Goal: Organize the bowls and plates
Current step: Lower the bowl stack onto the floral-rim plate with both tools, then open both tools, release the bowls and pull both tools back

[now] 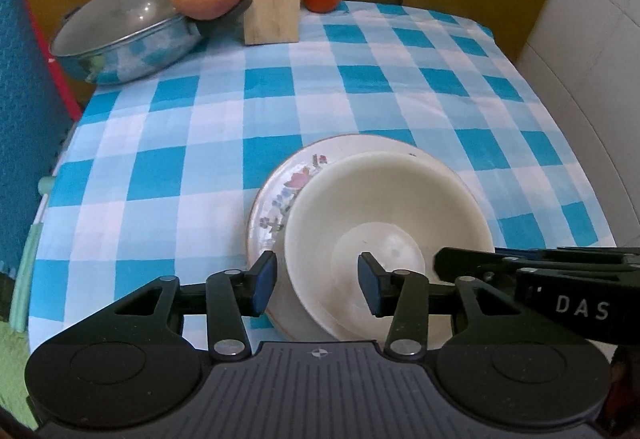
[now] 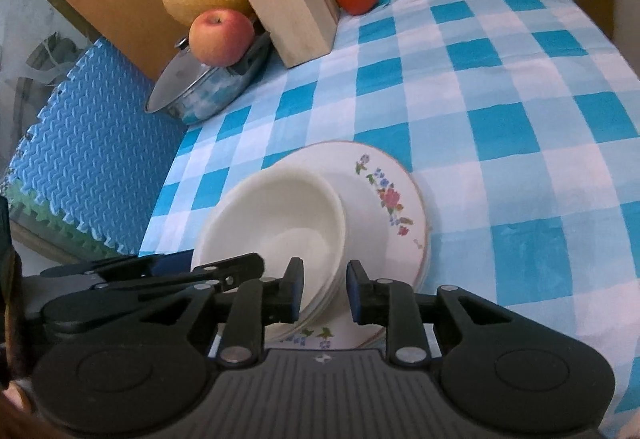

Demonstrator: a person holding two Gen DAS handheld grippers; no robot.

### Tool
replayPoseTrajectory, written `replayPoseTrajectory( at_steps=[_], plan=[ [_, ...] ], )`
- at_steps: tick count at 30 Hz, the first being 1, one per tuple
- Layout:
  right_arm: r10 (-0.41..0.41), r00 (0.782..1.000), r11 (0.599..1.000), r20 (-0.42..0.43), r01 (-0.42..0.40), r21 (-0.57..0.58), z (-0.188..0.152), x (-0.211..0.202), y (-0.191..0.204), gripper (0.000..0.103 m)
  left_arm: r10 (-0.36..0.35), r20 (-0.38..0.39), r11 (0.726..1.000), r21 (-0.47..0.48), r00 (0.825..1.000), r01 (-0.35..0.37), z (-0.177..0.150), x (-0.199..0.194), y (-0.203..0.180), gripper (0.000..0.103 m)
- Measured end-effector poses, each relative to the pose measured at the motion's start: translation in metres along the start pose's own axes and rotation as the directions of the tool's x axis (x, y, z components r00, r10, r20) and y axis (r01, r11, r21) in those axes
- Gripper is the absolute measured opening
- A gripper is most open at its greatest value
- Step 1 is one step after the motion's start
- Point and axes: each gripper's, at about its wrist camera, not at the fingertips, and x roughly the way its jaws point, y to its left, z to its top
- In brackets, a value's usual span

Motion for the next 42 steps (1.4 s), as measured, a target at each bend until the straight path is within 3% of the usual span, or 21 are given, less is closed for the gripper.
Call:
replayPoseTrajectory(
  at_steps=[5,8,19,30,42],
  plan=[
    [-0.021,0.998,1.0,0.055,0.021,-0.005,-0.002,-0.013,0.001,0.027,-0.005,0.021,0.999,-0.039,1.0,0.005,0.0,-0.007,0.009,0.057],
    [-0.031,0.995,0.999,0.098,0.034,-0.026,-0.003,-0.02,0.005,0.034,-0.004,0.056,0.998,-0.064,0.998,0.007,0.002,-0.015,0.016,0.07],
    [-0.051,0.984,0.994,0.173,0.066,-0.082,-0.002,-0.026,0.019,0.04,0.018,0.113,0.996,-0.092,0.993,-0.008,-0.001,-0.028,0.021,0.085],
    [-0.085,0.975,0.988,0.205,0.109,-0.106,-0.002,-0.025,0.024,0.044,0.04,0.135,0.997,-0.077,0.99,-0.03,-0.003,-0.031,0.016,0.087],
    [-0.074,0.978,0.99,0.197,0.096,-0.105,-0.002,-0.024,0.024,0.044,0.074,0.159,0.996,-0.06,0.985,-0.065,-0.003,-0.035,0.014,0.087]
  ],
)
